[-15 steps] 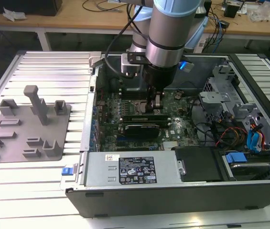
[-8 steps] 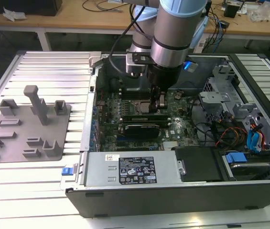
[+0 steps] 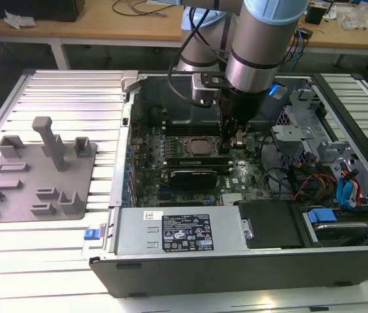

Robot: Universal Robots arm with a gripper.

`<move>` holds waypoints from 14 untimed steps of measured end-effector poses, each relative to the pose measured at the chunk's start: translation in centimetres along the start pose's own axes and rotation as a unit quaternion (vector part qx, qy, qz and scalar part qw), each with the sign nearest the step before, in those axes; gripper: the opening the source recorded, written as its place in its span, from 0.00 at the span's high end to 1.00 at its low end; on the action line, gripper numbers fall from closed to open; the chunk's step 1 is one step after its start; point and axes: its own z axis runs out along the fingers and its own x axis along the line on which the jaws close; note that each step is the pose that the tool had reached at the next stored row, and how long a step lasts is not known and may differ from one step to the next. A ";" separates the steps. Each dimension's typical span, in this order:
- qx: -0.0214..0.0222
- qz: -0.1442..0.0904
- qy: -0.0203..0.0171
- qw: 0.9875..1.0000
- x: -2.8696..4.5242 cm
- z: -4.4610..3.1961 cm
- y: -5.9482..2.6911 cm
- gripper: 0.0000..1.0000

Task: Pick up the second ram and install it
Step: 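Press down the second ram until it locks into place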

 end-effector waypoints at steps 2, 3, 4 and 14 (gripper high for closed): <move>0.000 0.000 0.000 1.000 0.00 0.00 0.00 0.92; 0.000 0.000 0.000 1.000 0.00 0.00 -0.01 0.92; 0.000 0.000 0.000 1.000 0.00 0.00 -0.03 0.92; 0.000 0.000 0.000 1.000 0.04 0.92 -0.65 0.92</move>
